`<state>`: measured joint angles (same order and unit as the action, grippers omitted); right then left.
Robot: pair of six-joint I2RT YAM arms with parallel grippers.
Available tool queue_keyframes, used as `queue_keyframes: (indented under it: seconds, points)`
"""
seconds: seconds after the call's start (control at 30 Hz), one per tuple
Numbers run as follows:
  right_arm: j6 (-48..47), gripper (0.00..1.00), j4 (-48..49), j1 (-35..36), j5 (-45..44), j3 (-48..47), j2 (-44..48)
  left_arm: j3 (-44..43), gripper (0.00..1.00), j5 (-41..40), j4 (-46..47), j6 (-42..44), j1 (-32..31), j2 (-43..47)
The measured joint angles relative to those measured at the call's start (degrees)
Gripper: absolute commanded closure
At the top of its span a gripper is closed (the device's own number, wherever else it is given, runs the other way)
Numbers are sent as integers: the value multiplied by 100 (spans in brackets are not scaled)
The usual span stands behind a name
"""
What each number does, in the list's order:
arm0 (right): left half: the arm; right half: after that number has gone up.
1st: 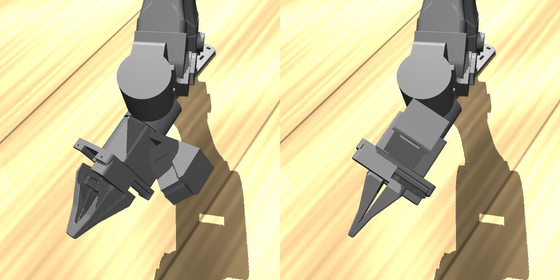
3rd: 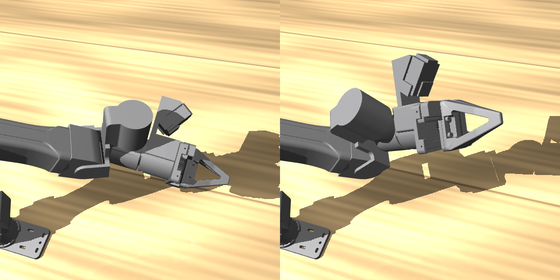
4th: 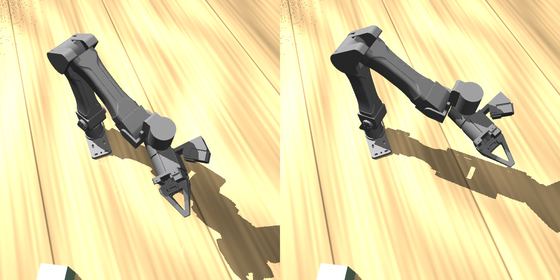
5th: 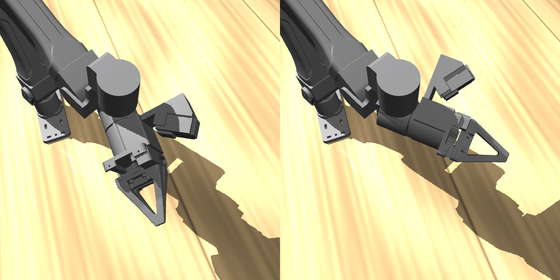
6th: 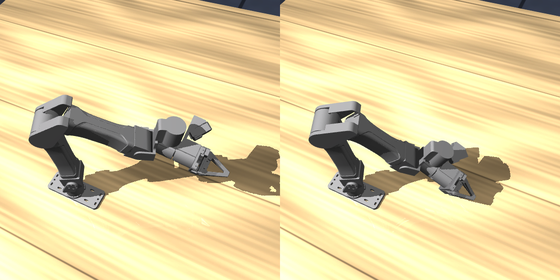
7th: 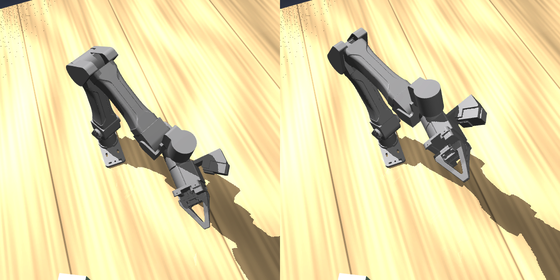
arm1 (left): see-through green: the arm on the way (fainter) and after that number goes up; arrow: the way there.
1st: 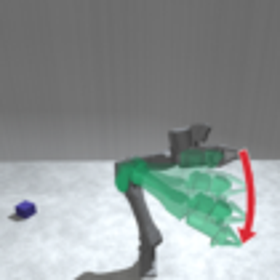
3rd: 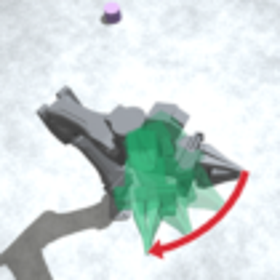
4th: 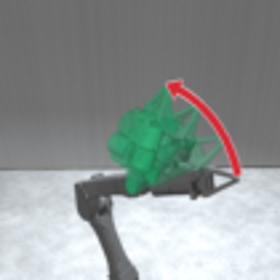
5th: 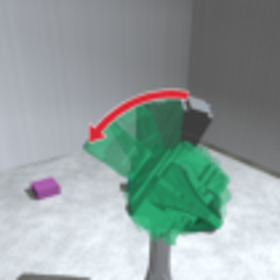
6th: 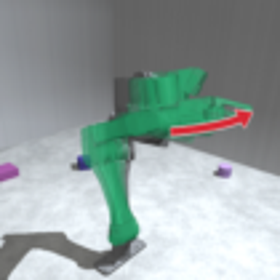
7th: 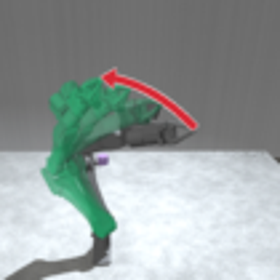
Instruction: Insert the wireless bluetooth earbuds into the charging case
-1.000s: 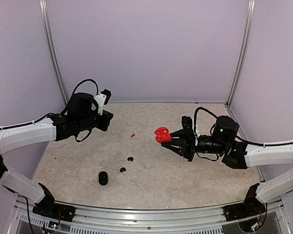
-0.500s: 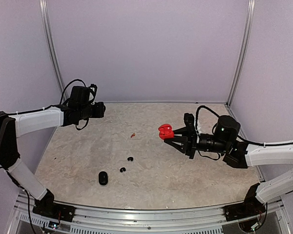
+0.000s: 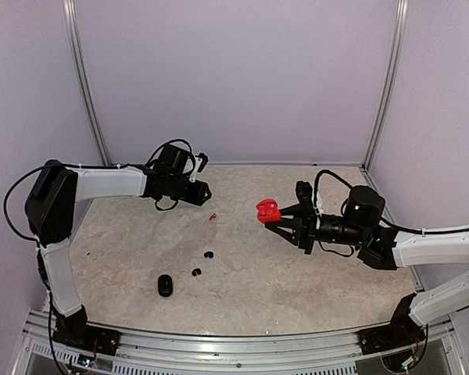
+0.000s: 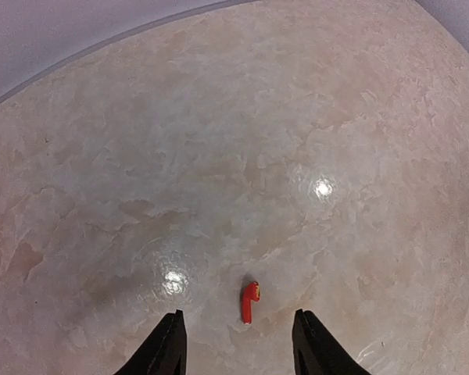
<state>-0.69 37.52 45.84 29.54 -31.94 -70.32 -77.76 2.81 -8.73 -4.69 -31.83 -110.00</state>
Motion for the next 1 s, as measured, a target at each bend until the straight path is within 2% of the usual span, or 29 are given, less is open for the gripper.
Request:
queue_keyframes:
  seconds: [0.27,0.57,1.0]
  points:
    - [15,89,-35,-66,-24,33,63,-1051,59,280,-826,210,-17,-896]
    - [15,89,-44,-66,-26,81,66,-1530,63,282,-1482,348,-181,-1495]
    - [15,88,-55,-68,-26,81,81,-2004,71,-155,-1834,546,-330,-1910]
